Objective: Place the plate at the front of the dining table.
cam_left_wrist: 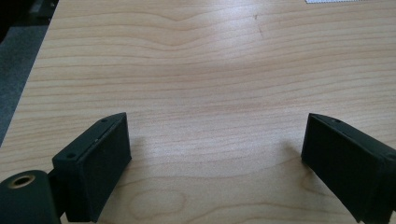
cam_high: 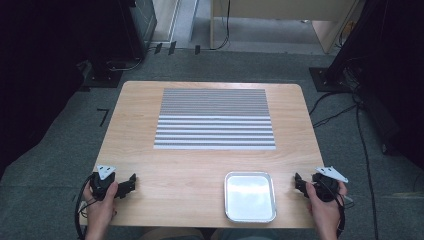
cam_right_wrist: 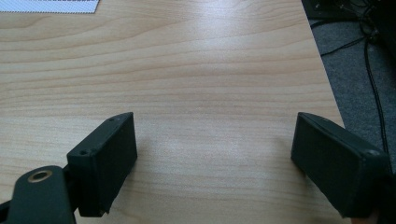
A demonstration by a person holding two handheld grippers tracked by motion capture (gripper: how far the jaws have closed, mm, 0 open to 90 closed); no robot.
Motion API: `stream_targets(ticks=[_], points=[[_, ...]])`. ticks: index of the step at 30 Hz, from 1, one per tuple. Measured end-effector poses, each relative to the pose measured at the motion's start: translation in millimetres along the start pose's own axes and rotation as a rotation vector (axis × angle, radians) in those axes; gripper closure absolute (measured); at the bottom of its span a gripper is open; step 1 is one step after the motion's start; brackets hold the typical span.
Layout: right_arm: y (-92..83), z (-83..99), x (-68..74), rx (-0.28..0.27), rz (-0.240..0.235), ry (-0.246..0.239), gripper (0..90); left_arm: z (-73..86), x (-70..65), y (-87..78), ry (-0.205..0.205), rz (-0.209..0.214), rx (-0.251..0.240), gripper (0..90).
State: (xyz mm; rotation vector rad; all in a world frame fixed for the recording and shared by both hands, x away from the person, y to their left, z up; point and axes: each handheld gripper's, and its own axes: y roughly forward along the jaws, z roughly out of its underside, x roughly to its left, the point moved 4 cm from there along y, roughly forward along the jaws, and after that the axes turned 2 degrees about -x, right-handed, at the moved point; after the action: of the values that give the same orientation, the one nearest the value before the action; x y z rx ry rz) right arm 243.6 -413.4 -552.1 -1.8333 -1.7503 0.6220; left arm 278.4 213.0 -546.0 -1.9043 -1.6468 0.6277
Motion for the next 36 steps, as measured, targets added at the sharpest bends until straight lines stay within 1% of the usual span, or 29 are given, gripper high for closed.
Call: stream_targets(ticks=[3, 4, 5, 6, 7, 8, 12, 14, 15, 16, 17, 18, 23, 24, 26, 27, 28, 30, 32, 33, 34, 35, 36], points=[[-0.3, 0.0, -0.1, -0.001, 0.003, 0.004, 15.3, -0.5, 0.4, -0.5, -0.011, -0.009, 0.011, 8.2], [-1.2, 0.4, -0.6, -0.005, 0.009, 0.015, 17.4, -1.5, -0.1, -2.1, -0.032, -0.015, 0.027, 8.2], [-2.0, 0.7, -0.8, -0.008, 0.011, 0.021, 18.2, -2.2, -1.2, -2.9, -0.045, -0.004, 0.029, 8.2], [-2.8, 0.9, -1.1, -0.016, 0.01, 0.025, 18.2, -2.2, -1.2, -2.9, -0.045, -0.004, 0.029, 8.2], [-2.8, 0.9, -1.1, -0.016, 0.01, 0.025, 18.2, -3.1, -2.5, -3.6, -0.053, 0.004, 0.026, 8.2], [-5.8, 0.2, -1.1, -0.035, -0.005, 0.036, 18.3, -6.0, -5.4, -5.8, -0.056, -0.001, 0.015, 8.2], [-13.3, -4.1, 0.0, -0.077, -0.015, 0.052, 18.6, -11.4, -12.8, -10.5, -0.056, 0.004, -0.014, 8.2], [-15.9, -5.6, 2.0, -0.087, -0.025, 0.057, 18.3, -12.6, -17.5, -11.6, -0.047, 0.01, -0.017, 8.2], [-16.9, -6.1, 3.4, -0.092, -0.031, 0.054, 18.3, -12.6, -17.5, -11.6, -0.047, 0.01, -0.017, 8.2], [-17.9, -6.5, 4.9, -0.096, -0.037, 0.049, 18.2, -13.6, -23.4, -12.6, -0.037, 0.019, -0.021, 8.2], [-17.9, -6.5, 4.9, -0.096, -0.037, 0.049, 18.2, -13.6, -23.4, -12.6, -0.037, 0.019, -0.021, 8.2], [-19.9, -7.3, 8.7, -0.103, -0.047, 0.042, 18.0, -14.7, -29.8, -13.5, -0.022, 0.03, -0.024, 8.2], [-25.8, -10.6, 17.3, -0.132, -0.069, 0.033, 17.8, -18.1, -47.3, -15.4, 0.008, 0.058, -0.034, 8.2], [-26.9, -11.1, 18.9, -0.134, -0.073, 0.031, 17.8, -18.1, -47.3, -15.4, 0.008, 0.058, -0.034, 8.2], [-28.3, -11.5, 21.4, -0.139, -0.077, 0.024, 17.7, -19.1, -58.4, -15.5, 0.025, 0.076, -0.036, 8.2], [-28.3, -11.5, 21.4, -0.139, -0.077, 0.024, 17.7, -19.1, -58.4, -15.5, 0.025, 0.076, -0.036, 8.2], [-29.3, -11.7, 23.5, -0.14, -0.085, 0.026, 17.7, -19.3, -65.4, -15.6, 0.036, 0.086, -0.036, 8.2], [-30.2, -12.0, 25.3, -0.142, -0.094, 0.029, 17.7, -19.3, -72.6, -15.9, 0.05, 0.098, -0.036, 8.2], [-31.2, -12.2, 26.9, -0.144, -0.102, 0.033, 17.7, -19.4, -78.0, -16.1, 0.056, 0.107, -0.037, 8.2], [-31.2, -12.2, 26.9, -0.144, -0.102, 0.033, 17.7, -19.4, -78.0, -16.1, 0.056, 0.107, -0.037, 8.2], [-32.2, -12.4, 28.5, -0.147, -0.109, 0.036, 17.8, -19.3, -84.3, -16.4, 0.066, 0.117, -0.038, 8.2], [-32.8, -12.5, 29.8, -0.147, -0.114, 0.04, 17.9, -19.3, -84.3, -16.4, 0.066, 0.117, -0.038, 8.2], [-33.2, -12.5, 30.8, -0.148, -0.118, 0.038, 18.0, -19.1, -90.7, -16.4, 0.076, 0.128, -0.039, 8.2]])
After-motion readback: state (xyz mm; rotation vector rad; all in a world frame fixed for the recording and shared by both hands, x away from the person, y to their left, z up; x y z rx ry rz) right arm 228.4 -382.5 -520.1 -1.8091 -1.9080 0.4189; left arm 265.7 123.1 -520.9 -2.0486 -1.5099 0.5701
